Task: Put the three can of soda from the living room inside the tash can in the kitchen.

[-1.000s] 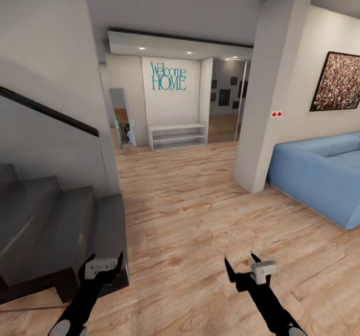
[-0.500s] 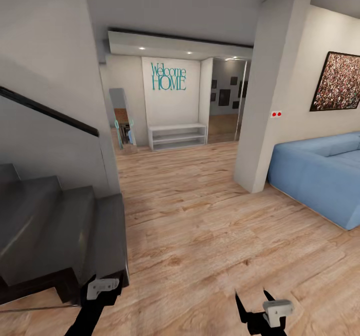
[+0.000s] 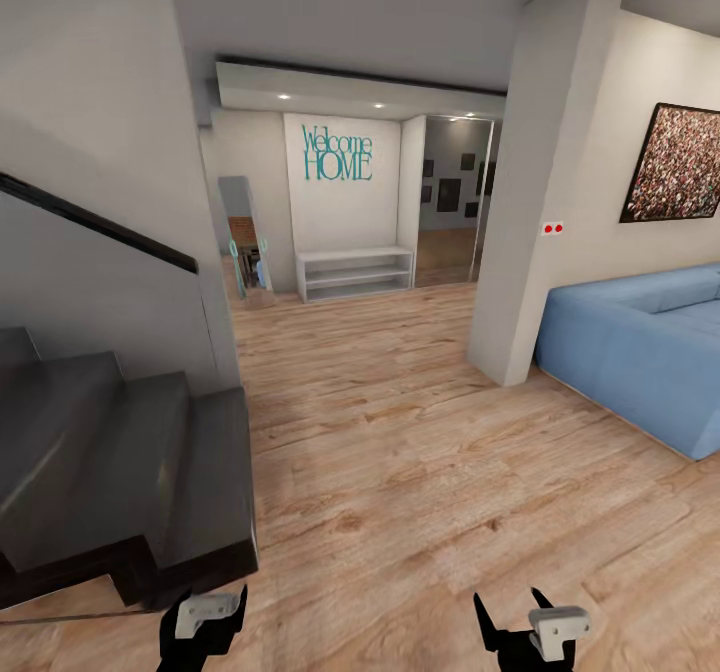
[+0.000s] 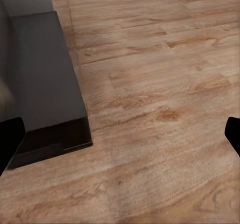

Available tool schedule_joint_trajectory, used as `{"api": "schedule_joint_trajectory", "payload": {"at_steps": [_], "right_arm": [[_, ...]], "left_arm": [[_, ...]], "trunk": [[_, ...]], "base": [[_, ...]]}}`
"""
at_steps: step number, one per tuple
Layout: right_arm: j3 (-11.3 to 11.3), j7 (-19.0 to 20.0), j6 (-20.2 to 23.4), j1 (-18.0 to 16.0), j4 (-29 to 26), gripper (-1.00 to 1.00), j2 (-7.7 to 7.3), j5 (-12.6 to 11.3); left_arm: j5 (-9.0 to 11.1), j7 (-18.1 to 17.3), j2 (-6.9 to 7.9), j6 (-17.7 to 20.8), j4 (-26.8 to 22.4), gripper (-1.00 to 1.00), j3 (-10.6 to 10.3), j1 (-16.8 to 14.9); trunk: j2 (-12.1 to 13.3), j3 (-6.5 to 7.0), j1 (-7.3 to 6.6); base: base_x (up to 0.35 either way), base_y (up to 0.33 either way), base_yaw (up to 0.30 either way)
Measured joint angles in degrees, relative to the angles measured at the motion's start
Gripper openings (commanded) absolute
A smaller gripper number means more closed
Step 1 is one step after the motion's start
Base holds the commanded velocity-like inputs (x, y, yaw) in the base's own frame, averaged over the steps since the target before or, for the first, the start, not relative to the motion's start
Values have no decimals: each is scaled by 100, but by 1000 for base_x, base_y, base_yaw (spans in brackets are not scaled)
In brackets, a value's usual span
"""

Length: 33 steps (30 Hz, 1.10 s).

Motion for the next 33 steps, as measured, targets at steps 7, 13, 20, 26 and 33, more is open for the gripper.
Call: {"api": "schedule_joint_trajectory", "payload": {"at_steps": [7,13,20,26,33], "right_arm": [[-53,8,-5,-2,11,100,2,-2],[-63,13,-6,-6,59,100,-4,-1],[-66,14,-6,-6,77,100,-4,1],[-59,14,-6,-6,102,100,-1,5],[-45,13,-54,-6,233,100,1,7]], "left_arm": [[0,4,-2,-23,41,100,-6,0],[-2,4,-2,-24,43,100,-6,0],[-2,4,-2,-29,50,100,-6,0],[-5,4,-2,-30,51,100,-6,0],[-9,4,-2,-26,52,100,-6,0]], "trunk": [[0,0,0],[0,0,0],[0,0,0],[0,0,0],[0,0,0]], "base": [[0,0,0],[0,0,0],[0,0,0],[12,0,0],[158,44,0]]}}
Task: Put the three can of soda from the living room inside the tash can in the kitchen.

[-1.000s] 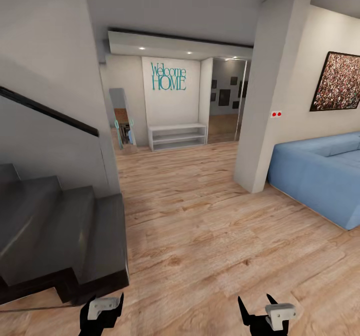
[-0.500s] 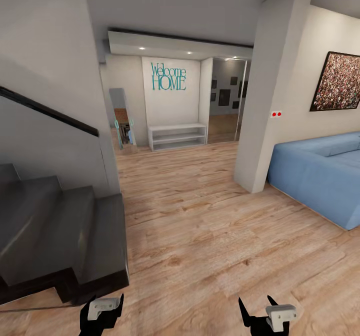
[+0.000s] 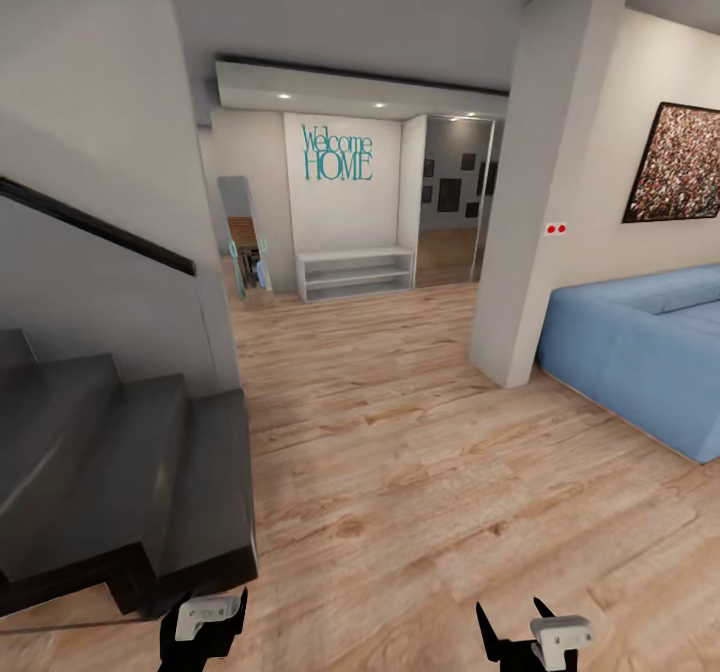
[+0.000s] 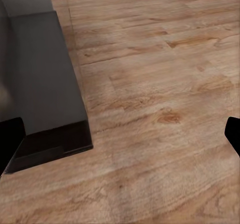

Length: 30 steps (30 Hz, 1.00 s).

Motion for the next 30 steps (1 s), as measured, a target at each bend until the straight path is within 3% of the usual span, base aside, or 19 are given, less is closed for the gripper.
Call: {"api": "schedule_joint_trajectory", "payload": {"at_steps": [12,23,30], "right_arm": [[9,-1,-91,0,51,100,1,0],[44,-6,-93,0,68,100,7,-4],[50,-8,-93,0,134,100,9,-8]], "left_arm": [[-1,0,0,1,15,100,0,0],[-1,0,0,-6,18,100,0,0],[-1,0,0,-8,18,100,0,0]], "trunk": [[0,0,0],[0,0,0],[0,0,0]], "base": [[246,70,0],[40,7,-1],[1,0,-172]]}}
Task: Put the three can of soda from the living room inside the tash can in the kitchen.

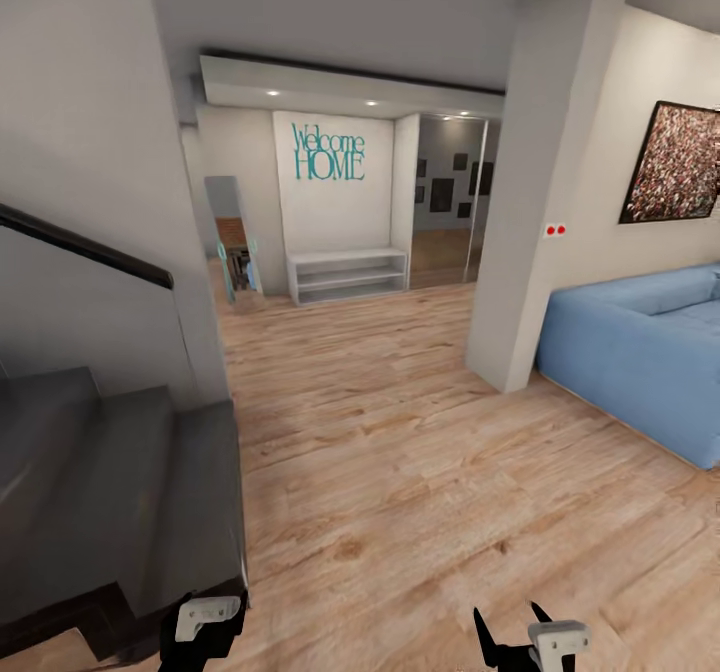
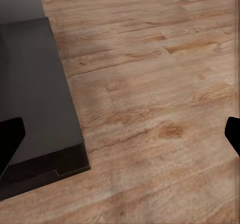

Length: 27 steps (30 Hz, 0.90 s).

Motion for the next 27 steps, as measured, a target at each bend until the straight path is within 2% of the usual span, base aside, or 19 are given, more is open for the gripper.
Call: {"api": "schedule_joint_trajectory", "payload": {"at_steps": [27], "right_arm": [[-12,0,-8,0,21,100,-1,0]], "left_arm": [[0,0,0,0,0,100,0,0]], "trunk": [[0,0,0]], "base": [[0,0,-247]]}}
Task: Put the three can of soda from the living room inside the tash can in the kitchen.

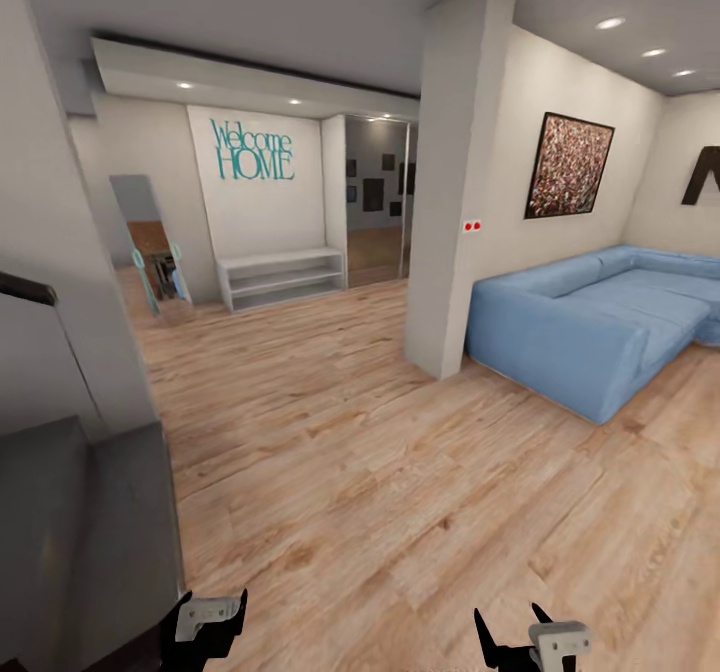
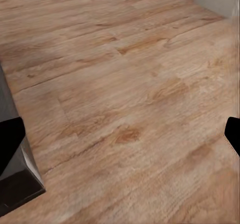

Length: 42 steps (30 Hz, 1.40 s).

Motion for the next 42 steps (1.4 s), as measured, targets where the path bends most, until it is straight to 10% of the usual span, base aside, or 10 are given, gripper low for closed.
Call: {"api": "schedule_joint_trajectory", "payload": {"at_steps": [42], "right_arm": [[-42,0,-9,0,1,100,-8,-2]], "left_arm": [[0,0,0,0,0,100,0,0]], "trunk": [[0,0,0]], "base": [[0,0,-250]]}}
